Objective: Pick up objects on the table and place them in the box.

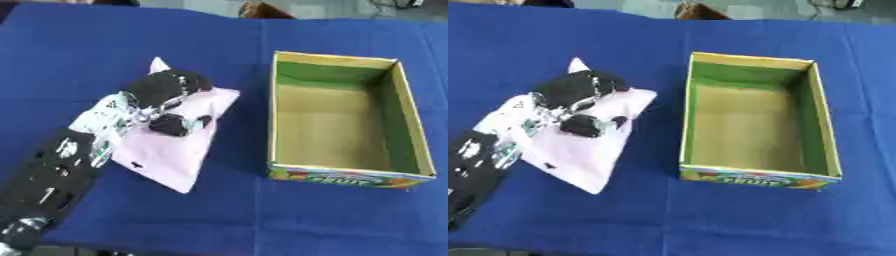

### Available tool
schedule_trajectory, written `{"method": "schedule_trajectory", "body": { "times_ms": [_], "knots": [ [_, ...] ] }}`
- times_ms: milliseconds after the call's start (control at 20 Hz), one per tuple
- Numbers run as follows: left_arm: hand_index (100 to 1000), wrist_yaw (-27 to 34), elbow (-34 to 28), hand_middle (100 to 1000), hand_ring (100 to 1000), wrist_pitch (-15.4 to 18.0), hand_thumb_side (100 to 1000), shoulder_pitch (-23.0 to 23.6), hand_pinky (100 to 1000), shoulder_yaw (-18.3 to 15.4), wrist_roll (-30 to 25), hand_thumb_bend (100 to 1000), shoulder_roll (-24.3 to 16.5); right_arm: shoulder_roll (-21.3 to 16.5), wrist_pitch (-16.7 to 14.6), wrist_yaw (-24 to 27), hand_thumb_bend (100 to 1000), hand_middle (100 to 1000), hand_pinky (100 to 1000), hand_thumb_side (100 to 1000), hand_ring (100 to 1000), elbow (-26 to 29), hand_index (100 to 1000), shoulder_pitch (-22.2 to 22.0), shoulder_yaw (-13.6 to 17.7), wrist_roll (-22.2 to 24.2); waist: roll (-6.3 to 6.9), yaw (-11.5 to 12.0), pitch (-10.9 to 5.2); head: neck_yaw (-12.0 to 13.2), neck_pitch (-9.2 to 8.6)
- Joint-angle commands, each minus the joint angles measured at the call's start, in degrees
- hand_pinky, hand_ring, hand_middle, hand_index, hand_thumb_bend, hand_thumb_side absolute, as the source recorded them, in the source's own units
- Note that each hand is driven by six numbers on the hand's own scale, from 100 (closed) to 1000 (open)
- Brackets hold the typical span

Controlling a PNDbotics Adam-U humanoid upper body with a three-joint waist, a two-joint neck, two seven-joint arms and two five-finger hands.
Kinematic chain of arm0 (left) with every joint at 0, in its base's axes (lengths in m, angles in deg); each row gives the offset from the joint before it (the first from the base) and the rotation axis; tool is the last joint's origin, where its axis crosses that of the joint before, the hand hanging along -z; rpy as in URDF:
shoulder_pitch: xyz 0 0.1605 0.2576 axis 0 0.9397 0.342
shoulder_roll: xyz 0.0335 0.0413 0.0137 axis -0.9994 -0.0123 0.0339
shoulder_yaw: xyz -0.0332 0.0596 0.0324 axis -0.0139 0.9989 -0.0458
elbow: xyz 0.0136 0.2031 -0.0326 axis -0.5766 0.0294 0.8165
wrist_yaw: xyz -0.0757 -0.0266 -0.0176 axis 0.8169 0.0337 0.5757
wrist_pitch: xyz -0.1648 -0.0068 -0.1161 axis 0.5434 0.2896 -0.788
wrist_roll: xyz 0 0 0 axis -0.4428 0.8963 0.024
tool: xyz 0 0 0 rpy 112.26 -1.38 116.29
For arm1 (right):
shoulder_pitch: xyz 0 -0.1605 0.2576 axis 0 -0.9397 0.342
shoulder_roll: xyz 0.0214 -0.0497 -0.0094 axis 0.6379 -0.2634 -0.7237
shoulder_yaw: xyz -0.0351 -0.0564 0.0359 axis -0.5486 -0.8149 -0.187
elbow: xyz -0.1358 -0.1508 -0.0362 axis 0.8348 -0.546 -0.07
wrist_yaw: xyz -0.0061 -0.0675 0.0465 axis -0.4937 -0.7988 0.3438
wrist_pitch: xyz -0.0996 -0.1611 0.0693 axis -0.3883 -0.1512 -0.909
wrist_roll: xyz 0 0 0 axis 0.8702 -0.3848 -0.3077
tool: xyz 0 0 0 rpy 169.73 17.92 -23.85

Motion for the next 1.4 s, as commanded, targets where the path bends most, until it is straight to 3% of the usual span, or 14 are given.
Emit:
{"method": "schedule_trajectory", "body": {
  "times_ms": [50, 450, 700, 800, 850, 900, 950, 1000, 1100, 1150, 1200, 1250, 1400],
  "knots": [
    [935, -0.5, 0.6, 882, 905, 0.5, 929, 0.0, 884, 0.3, -0.9, 284, -0.2, -0.5, -0.1, 0.2, 100, 684, 642, 807, 599, 0.9, 831, 0.7, 0.4, 0.0, -0.09, 0.0, -0.61, 0.5, -0.05],
    [882, 0.5, 1.8, 834, 850, 0.8, 970, 1.1, 841, 0.6, -4.0, 319, 0.7, -0.5, -0.1, 0.2, 100, 684, 642, 807, 598, 0.9, 831, 0.7, 0.4, -0.1, -0.13, 0.0, -0.56, 0.4, -0.05],
    [762, 1.0, 1.0, 728, 734, 0.5, 935, 1.5, 774, 0.4, -4.1, 319, 1.1, -0.6, -0.1, 0.2, 100, 684, 642, 807, 599, 0.9, 831, 0.7, 0.4, -0.1, -0.17, 0.0, -0.57, 0.4, -0.05],
    [690, 0.9, 0.5, 623, 581, 0.2, 742, 1.7, 677, 0.5, -3.4, 262, 1.2, -0.6, -0.1, 0.1, 100, 685, 642, 807, 599, 0.9, 831, 0.7, 0.4, -0.2, -0.2, 0.0, -0.57, 0.4, -0.05],
    [695, 0.7, 0.4, 630, 593, 0.1, 760, 1.7, 686, 0.5, -3.1, 267, 1.2, -0.6, -0.1, 0.1, 100, 685, 642, 807, 599, 0.9, 831, 0.7, 0.4, -0.2, -0.21, 0.0, -0.57, 0.4, -0.05],
    [640, 0.4, 0.3, 541, 462, -0.2, 564, 1.7, 582, 0.5, -2.9, 256, 1.2, -0.6, -0.1, 0.1, 100, 685, 642, 807, 599, 0.9, 832, 0.7, 0.4, -0.2, -0.22, 0.0, -0.57, 0.4, -0.05],
    [640, 0.2, 0.3, 541, 462, -0.4, 564, 1.8, 582, 0.6, -2.8, 256, 1.3, -0.6, -0.1, 0.1, 100, 685, 642, 807, 599, 0.9, 832, 0.7, 0.4, -0.2, -0.23, 0.0, -0.57, 0.4, -0.05],
    [575, -0.2, 0.3, 463, 345, -0.6, 349, 1.7, 459, 0.6, -2.8, 247, 1.3, -0.6, -0.1, 0.1, 100, 685, 642, 807, 599, 0.9, 832, 0.7, 0.4, -0.2, -0.24, 0.1, -0.57, 0.4, -0.05],
    [502, -0.9, 0.3, 385, 229, -1.1, 190, 1.6, 317, 0.5, -2.9, 171, 1.2, -0.6, -0.1, 0.1, 100, 685, 642, 807, 599, 0.9, 832, 0.7, 0.4, -0.2, -0.26, 0.1, -0.58, 0.4, -0.05],
    [486, -1.1, 0.3, 368, 202, -1.4, 187, 1.6, 287, 0.5, -2.9, 148, 1.2, -0.6, -0.1, 0.1, 100, 685, 642, 807, 599, 0.9, 832, 0.7, 0.4, -0.2, -0.26, 0.1, -0.58, 0.4, -0.05],
    [426, -1.2, 0.3, 300, 100, -1.7, 186, 1.5, 154, 0.4, -2.8, 100, 1.2, -0.6, -0.1, 0.1, 100, 685, 642, 807, 599, 0.9, 832, 0.7, 0.4, -0.2, -0.27, 0.1, -0.59, 0.4, -0.05],
    [401, -1.2, 0.2, 276, 100, -1.9, 188, 1.5, 101, 0.4, -2.6, 100, 1.2, -0.6, -0.1, 0.1, 100, 685, 642, 807, 599, 0.9, 832, 0.7, 0.4, -0.1, -0.27, 0.1, -0.59, 0.4, -0.05],
    [271, -0.9, 0.0, 157, 100, -2.3, 235, 1.4, 100, 0.4, -1.9, 100, 1.2, -0.6, -0.1, 0.1, 100, 685, 642, 806, 599, 0.9, 832, 0.7, 0.4, -0.2, -0.29, 0.1, -0.6, 0.4, -0.05]
  ]
}}
